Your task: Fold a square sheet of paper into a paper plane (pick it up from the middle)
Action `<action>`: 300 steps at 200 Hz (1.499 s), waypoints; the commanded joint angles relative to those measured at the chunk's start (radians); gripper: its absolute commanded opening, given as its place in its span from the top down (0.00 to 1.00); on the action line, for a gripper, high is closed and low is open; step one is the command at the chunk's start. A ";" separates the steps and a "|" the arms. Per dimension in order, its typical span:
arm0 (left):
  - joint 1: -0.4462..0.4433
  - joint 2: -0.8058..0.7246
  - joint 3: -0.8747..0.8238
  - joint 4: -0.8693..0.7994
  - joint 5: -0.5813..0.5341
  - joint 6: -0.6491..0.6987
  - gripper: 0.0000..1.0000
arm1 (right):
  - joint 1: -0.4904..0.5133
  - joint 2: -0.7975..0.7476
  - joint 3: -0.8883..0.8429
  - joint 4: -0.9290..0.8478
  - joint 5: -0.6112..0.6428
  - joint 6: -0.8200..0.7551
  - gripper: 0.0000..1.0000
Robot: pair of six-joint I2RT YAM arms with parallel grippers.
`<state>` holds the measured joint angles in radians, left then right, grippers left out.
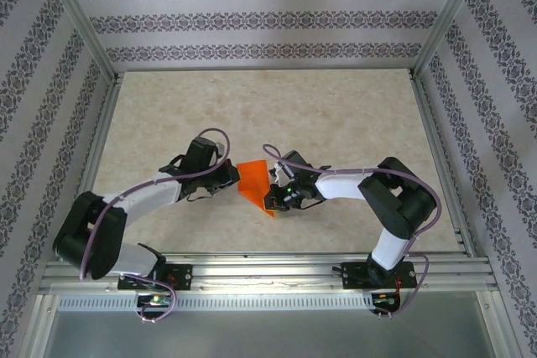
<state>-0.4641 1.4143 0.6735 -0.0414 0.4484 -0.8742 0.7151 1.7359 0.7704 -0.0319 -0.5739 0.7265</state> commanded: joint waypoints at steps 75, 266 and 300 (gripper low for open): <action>-0.090 0.221 -0.022 0.039 -0.090 -0.036 1.00 | -0.009 -0.006 -0.003 -0.096 0.034 -0.016 1.00; -0.090 0.222 -0.054 0.022 -0.108 -0.038 1.00 | 0.025 0.029 0.020 -0.059 -0.050 -0.002 1.00; -0.090 0.221 -0.059 0.024 -0.111 -0.043 1.00 | 0.004 -0.053 -0.066 -0.061 -0.064 -0.008 1.00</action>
<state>-0.5491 1.6100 0.6567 0.0532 0.4244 -0.9020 0.7376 1.7355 0.7673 -0.0437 -0.6235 0.7338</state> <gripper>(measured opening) 0.063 0.049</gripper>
